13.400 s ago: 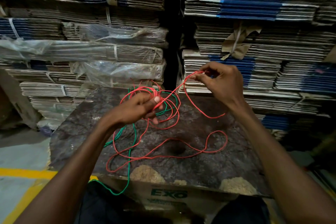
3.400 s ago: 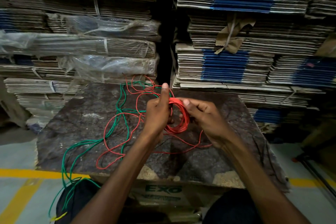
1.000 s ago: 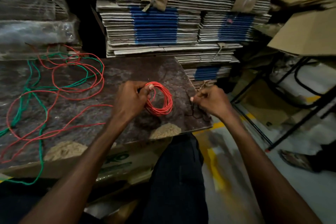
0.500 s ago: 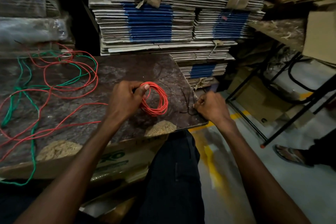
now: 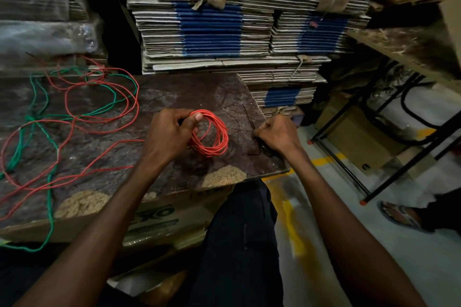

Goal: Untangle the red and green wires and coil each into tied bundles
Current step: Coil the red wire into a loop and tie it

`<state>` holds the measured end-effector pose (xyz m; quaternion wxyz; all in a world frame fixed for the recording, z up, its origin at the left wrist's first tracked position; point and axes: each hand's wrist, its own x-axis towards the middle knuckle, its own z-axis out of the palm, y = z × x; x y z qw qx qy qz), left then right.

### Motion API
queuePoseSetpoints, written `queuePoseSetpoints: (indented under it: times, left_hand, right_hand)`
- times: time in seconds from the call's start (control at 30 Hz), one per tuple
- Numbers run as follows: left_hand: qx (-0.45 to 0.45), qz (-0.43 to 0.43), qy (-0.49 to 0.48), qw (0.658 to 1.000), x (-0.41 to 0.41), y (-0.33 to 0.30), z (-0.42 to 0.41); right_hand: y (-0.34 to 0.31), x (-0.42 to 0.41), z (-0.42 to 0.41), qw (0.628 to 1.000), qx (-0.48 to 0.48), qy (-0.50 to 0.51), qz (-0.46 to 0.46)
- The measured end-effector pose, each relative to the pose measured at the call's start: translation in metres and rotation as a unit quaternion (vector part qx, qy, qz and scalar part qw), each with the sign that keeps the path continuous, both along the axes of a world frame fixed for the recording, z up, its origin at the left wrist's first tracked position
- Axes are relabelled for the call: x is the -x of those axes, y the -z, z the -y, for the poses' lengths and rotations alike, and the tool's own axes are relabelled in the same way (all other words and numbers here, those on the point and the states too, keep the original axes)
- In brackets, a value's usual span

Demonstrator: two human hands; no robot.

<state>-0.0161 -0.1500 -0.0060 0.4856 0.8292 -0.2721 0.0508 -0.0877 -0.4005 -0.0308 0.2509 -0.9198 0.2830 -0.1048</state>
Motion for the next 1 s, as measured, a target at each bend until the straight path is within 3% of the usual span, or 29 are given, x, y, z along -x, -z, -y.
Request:
queuePoseSetpoints:
  times: [0.43, 0.6, 1.0]
  left_hand:
    - [-0.009, 0.011, -0.005, 1.000, 0.003, -0.001, -0.004]
    - [-0.008, 0.006, 0.001, 1.000, 0.007, -0.002, 0.001]
    - [0.007, -0.012, 0.010, 1.000, 0.007, -0.002, 0.000]
  right_hand:
    - [-0.011, 0.018, 0.009, 0.996, 0.010, -0.041, 0.074]
    - [-0.009, 0.039, 0.005, 0.996, 0.017, -0.080, 0.022]
    - [-0.003, 0.035, 0.003, 0.995, 0.082, -0.055, -0.010]
